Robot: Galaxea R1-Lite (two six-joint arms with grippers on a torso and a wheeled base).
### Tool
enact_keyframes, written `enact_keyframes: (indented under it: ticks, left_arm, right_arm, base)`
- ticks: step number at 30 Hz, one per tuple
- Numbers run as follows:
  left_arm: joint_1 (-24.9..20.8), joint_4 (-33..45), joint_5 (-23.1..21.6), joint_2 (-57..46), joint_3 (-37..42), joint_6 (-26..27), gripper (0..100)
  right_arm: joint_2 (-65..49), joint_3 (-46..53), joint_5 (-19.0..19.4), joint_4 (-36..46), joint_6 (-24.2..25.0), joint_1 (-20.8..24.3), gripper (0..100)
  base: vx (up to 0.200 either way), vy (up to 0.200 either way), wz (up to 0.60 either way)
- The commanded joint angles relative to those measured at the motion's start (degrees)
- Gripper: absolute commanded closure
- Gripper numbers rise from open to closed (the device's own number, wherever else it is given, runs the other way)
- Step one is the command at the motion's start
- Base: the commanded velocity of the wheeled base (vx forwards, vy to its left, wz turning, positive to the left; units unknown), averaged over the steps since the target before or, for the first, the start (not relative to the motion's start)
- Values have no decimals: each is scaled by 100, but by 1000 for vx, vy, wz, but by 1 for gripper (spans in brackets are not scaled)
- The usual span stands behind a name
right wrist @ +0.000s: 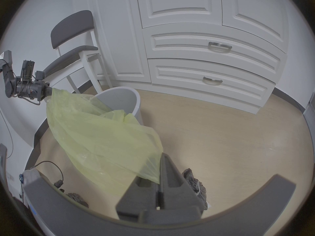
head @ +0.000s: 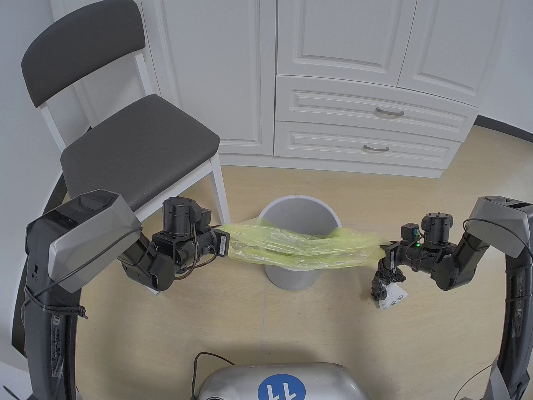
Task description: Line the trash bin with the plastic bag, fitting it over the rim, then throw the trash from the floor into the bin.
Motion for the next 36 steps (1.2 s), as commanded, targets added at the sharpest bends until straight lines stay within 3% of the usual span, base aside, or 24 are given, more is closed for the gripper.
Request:
enact_keyframes:
  ticks: [1,8,18,25,31,36]
  left_arm:
    - [-14,26,-7,-101,105,26,100]
    - [-32,237,-15,-356,219,35,100]
    - [-76,333,-121,-268,263,35,100]
    - [-199,623,-174,242,-53,-9,100]
    - [-252,571,-121,708,-510,-185,100]
    - [-410,562,187,989,-1029,-809,100]
  right_arm:
    - [-181,96,26,5,-12,1,100]
    - [-497,369,333,13,-250,-157,100]
    - [-576,351,342,796,-584,-236,100]
    - [-119,61,333,875,-549,-122,100]
    - [232,-247,316,822,-329,-8,100]
    - [540,-660,105,558,515,203,100]
  base:
    - [0,0,0]
    - [0,0,0]
    - [0,0,0]
    - [0,0,0]
    - [0,0,0]
    - [0,0,0]
